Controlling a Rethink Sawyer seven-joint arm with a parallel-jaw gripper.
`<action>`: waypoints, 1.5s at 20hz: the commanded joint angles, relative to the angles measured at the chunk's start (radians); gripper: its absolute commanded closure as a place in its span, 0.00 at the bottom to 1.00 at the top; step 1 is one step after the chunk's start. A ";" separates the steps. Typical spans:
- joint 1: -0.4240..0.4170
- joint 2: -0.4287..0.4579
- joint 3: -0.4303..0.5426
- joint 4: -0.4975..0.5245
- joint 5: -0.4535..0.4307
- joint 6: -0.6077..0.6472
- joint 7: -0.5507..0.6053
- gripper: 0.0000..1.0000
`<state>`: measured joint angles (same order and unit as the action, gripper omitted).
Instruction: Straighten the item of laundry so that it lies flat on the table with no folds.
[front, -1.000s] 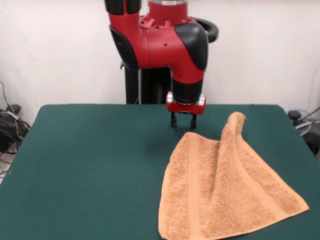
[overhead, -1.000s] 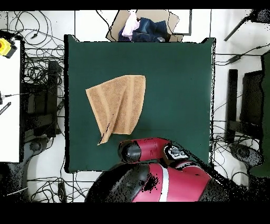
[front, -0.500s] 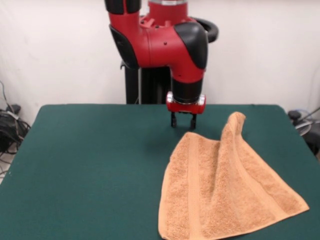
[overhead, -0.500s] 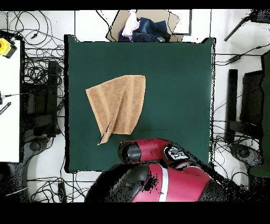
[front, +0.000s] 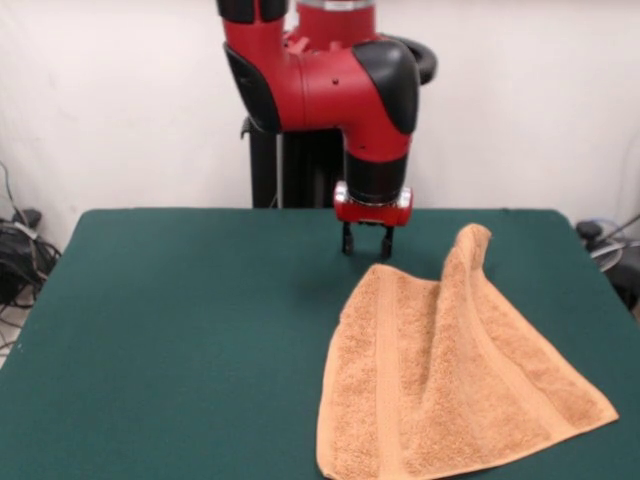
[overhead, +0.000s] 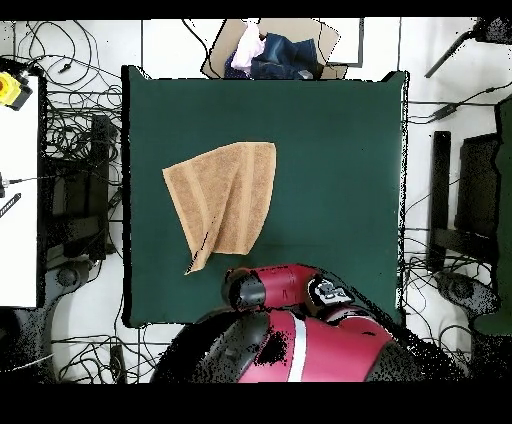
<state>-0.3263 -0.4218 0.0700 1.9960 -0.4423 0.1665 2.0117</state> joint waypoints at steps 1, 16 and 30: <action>-0.021 -0.028 0.031 -0.060 0.045 0.073 0.076 0.00; -0.020 -0.092 0.057 -0.068 0.085 0.193 0.063 0.00; 0.004 0.045 0.036 -0.064 0.095 -0.004 0.160 0.00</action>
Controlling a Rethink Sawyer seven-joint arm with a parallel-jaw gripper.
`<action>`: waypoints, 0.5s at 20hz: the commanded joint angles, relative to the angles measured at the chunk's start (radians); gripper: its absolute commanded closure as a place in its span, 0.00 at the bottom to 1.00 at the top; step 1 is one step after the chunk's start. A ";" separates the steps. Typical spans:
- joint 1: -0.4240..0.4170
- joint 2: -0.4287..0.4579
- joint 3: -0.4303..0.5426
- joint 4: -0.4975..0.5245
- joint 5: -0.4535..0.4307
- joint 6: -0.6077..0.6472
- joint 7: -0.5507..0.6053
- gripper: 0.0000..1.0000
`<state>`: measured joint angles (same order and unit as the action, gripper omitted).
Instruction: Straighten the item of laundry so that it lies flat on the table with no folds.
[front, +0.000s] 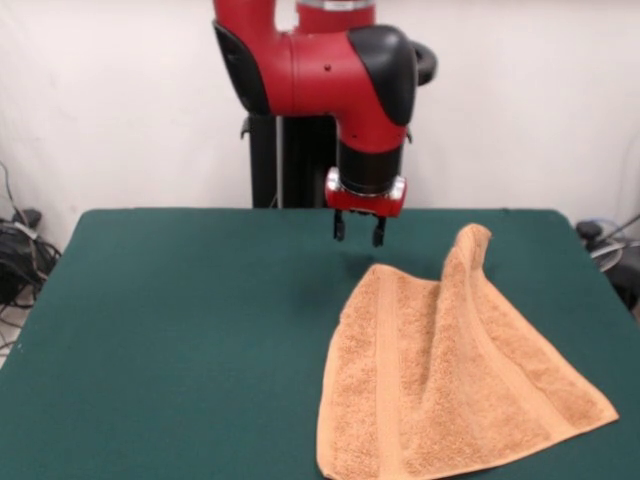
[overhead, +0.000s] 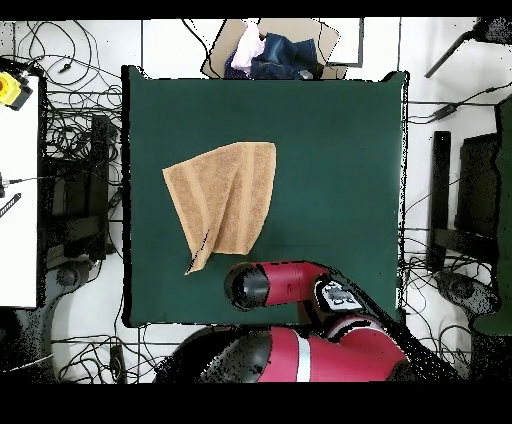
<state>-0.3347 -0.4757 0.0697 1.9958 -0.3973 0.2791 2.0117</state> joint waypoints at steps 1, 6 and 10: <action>0.013 0.114 0.034 -0.067 0.050 -0.132 0.165 0.00; 0.007 0.190 0.027 -0.074 0.050 -0.226 0.180 0.00; 0.010 0.241 0.020 -0.076 0.065 -0.296 0.201 0.00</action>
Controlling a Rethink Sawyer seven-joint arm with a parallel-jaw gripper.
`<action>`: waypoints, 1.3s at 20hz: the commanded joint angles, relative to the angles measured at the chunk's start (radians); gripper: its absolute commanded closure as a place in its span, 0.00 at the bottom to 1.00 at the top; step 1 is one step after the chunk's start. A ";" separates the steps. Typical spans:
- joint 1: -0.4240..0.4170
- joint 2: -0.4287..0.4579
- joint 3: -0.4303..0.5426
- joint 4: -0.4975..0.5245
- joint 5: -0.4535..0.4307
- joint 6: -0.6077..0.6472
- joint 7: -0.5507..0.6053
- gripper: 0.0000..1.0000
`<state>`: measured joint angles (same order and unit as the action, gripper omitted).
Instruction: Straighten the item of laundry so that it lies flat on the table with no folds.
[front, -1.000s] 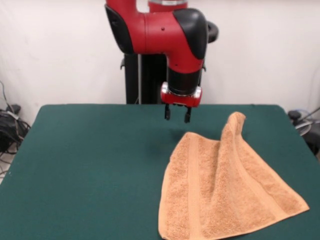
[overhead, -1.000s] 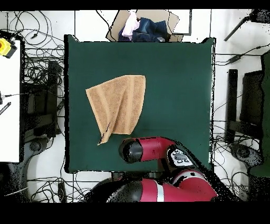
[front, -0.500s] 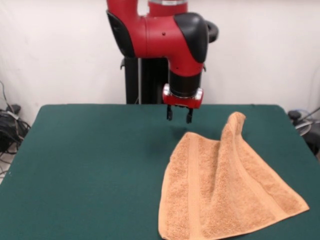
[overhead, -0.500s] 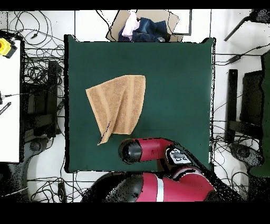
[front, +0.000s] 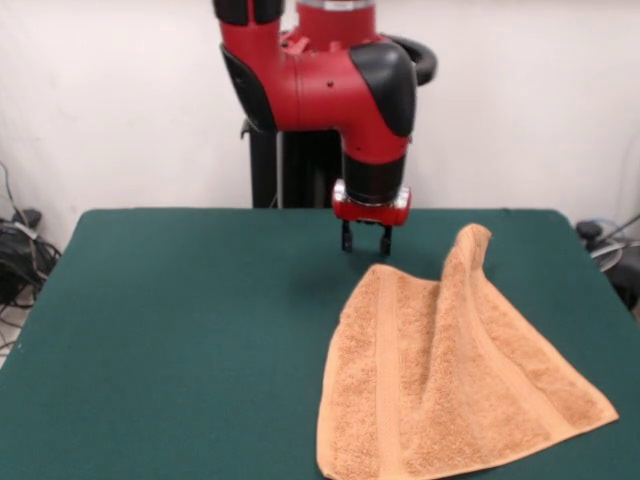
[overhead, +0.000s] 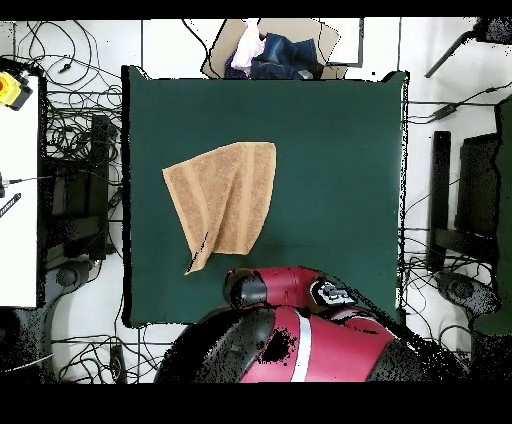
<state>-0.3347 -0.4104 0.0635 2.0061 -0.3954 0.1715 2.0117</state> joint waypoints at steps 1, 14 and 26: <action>0.011 0.175 0.025 -0.085 0.064 -0.188 0.200 0.00; 0.069 -0.179 0.038 -0.011 0.209 0.231 0.140 0.00; 0.061 -0.134 0.040 0.000 0.224 0.144 0.140 0.00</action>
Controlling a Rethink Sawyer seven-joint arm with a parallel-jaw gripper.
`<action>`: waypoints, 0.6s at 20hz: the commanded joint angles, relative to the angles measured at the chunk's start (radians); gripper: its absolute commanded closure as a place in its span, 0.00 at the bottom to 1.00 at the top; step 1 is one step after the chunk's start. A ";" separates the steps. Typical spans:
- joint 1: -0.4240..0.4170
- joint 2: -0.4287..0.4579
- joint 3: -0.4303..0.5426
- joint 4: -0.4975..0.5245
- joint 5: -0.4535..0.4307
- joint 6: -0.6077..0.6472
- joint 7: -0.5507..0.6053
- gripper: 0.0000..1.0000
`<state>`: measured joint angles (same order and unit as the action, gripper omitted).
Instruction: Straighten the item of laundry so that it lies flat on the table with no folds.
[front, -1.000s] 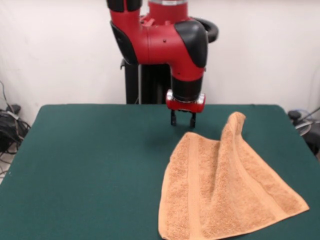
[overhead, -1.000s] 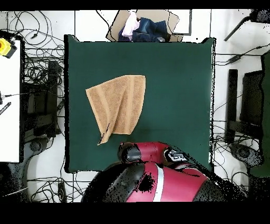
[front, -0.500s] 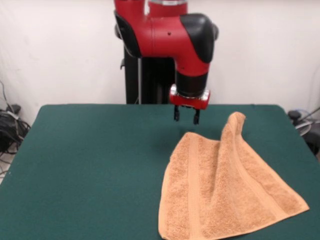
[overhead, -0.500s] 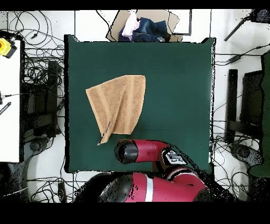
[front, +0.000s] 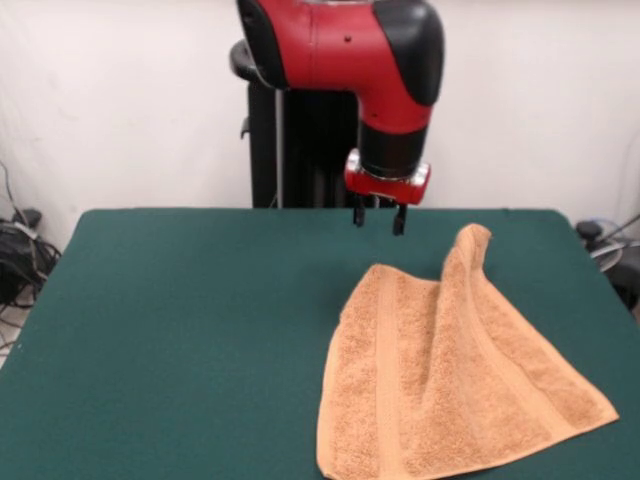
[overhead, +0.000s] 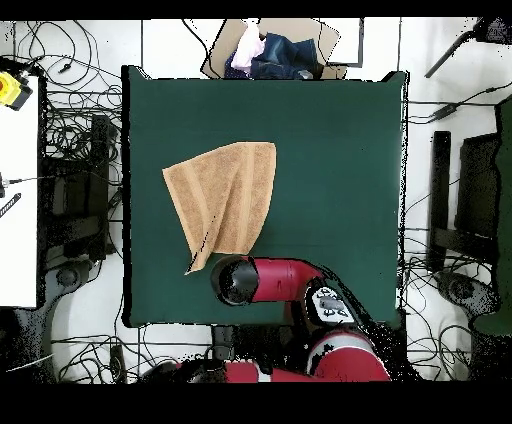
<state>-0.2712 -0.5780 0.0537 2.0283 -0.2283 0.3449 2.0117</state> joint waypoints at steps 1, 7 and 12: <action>-0.008 0.052 0.051 -0.022 0.053 -0.056 0.141 0.00; -0.018 0.162 0.047 -0.016 0.032 -0.222 0.174 0.00; -0.016 0.227 0.040 -0.009 0.028 -0.329 0.189 0.00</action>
<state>-0.2756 -0.4634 0.0538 2.0278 -0.2269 0.1536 2.0117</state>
